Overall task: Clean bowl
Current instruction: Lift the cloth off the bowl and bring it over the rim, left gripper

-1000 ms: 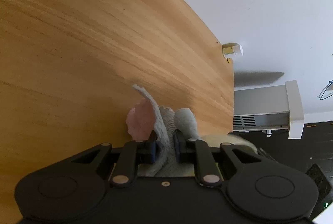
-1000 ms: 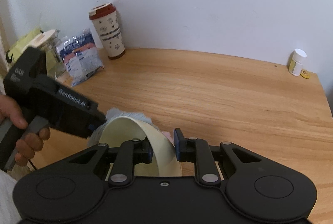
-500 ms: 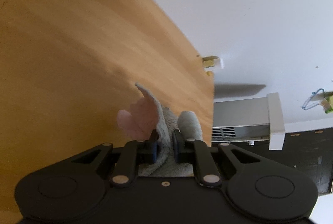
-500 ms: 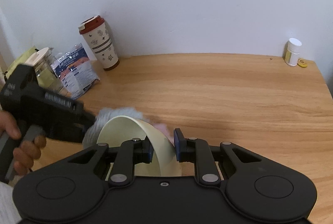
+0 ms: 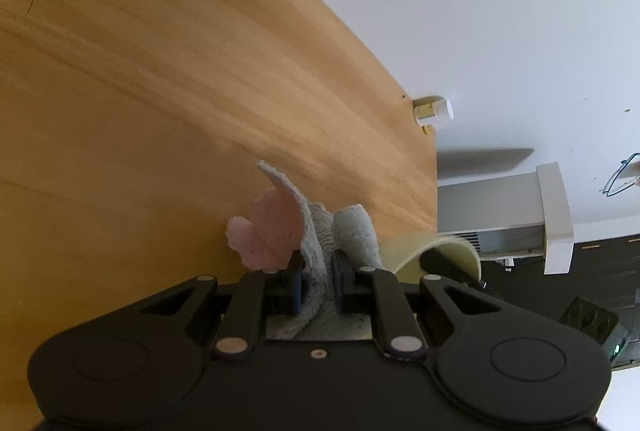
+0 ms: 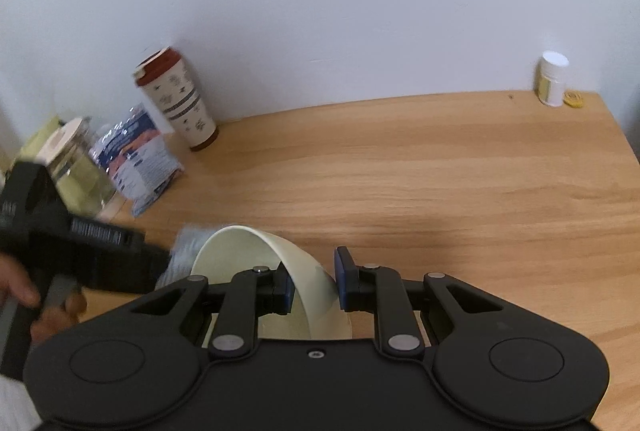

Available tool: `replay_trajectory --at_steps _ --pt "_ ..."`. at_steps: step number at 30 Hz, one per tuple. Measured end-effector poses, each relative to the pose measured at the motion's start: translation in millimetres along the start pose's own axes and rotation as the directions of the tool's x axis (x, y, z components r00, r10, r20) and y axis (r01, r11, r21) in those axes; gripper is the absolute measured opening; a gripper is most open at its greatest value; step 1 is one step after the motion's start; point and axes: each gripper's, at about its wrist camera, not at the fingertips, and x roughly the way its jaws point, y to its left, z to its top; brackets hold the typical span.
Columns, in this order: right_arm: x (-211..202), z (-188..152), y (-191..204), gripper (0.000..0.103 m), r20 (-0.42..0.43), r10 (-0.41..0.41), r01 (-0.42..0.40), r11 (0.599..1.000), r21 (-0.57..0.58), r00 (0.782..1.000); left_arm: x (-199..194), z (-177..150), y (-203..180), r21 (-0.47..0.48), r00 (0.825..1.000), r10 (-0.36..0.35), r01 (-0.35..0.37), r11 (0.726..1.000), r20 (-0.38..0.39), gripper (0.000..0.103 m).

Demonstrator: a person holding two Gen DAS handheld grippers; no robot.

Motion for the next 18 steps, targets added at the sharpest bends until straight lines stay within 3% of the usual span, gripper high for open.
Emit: replay_trajectory --at_steps 6,18 --pt "10.5 -1.0 -18.9 0.023 -0.022 0.003 -0.001 0.994 0.114 1.000 -0.3 -0.6 -3.3 0.003 1.000 0.010 -0.010 1.000 -0.011 0.013" --pt "12.8 -6.3 -37.1 0.022 -0.029 -0.018 0.024 0.978 0.209 0.999 -14.5 6.0 -23.2 0.022 0.998 -0.046 0.045 0.999 0.043 0.013"
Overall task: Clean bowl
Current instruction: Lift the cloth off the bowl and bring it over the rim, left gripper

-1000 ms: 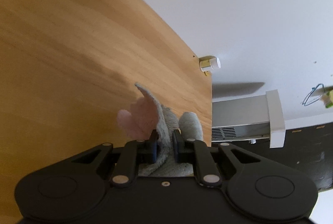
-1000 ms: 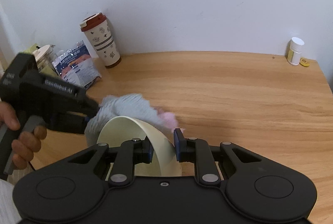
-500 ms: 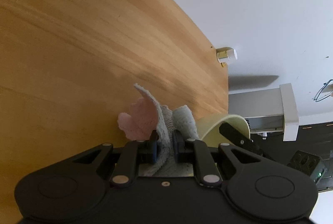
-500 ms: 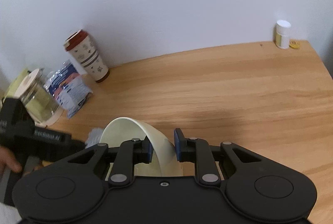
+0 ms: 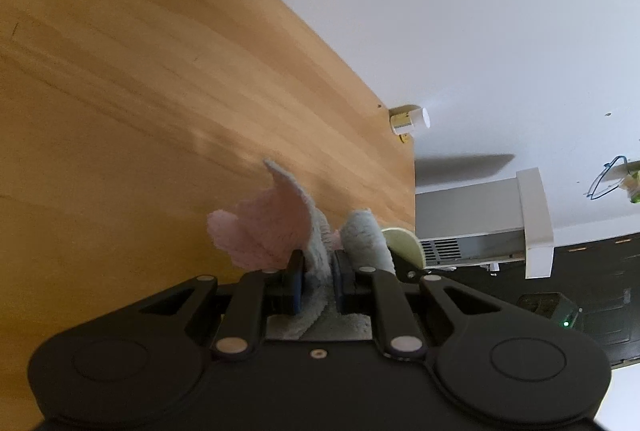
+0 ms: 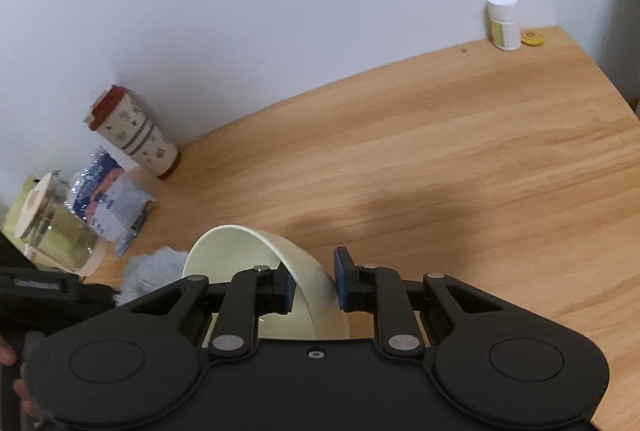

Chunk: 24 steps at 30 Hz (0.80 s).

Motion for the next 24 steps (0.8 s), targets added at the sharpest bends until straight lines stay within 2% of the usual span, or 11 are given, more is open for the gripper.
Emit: replay_trajectory --at_steps 14,24 --pt "17.6 -8.2 -20.6 0.022 -0.053 0.014 -0.007 0.992 0.127 0.999 -6.9 1.9 -8.7 -0.004 0.999 -0.033 0.033 0.999 0.037 0.013" --pt "23.4 -11.3 -20.5 0.022 -0.081 0.006 0.004 0.993 0.121 0.997 -12.6 1.2 -10.6 -0.022 0.997 -0.053 0.054 0.998 0.050 0.013"
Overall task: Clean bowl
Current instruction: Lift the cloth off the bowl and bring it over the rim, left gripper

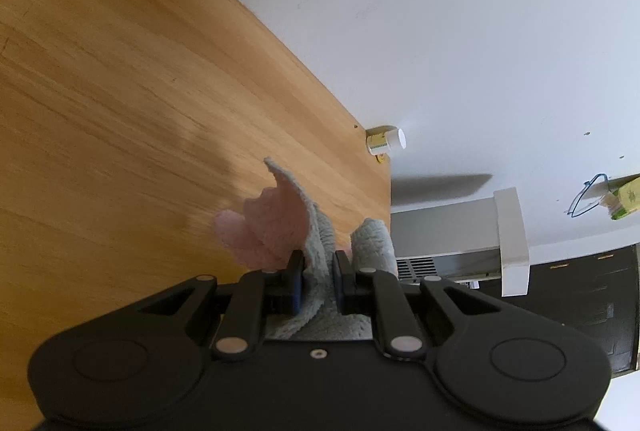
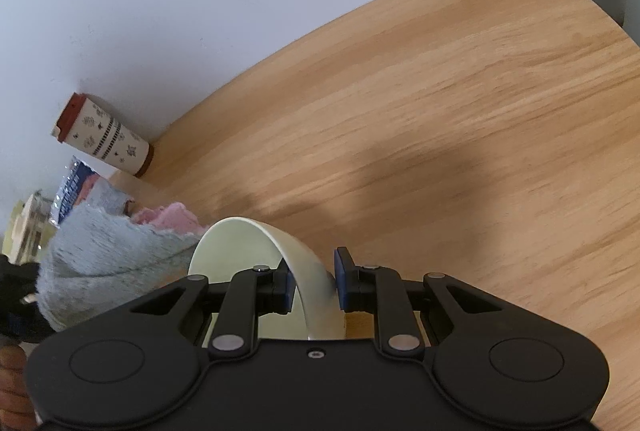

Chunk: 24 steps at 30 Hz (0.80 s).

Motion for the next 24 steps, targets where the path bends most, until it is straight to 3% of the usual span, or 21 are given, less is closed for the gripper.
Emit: replay_trajectory --at_steps 6,14,24 --pt "0.8 4.6 -2.2 0.022 -0.009 0.010 -0.010 1.000 0.009 1.000 -0.2 -1.4 -7.2 0.037 1.000 0.008 -0.008 0.999 -0.001 0.013" --pt "4.4 8.3 -3.7 0.017 -0.024 -0.014 0.013 1.000 -0.026 1.000 15.5 -8.8 -27.5 0.184 0.998 0.055 -0.049 0.982 -0.029 0.014" --pt "4.7 7.5 -1.7 0.015 -0.027 -0.022 0.019 0.994 -0.106 0.999 54.9 -24.4 -58.4 0.412 0.987 0.125 -0.072 0.908 -0.102 0.014"
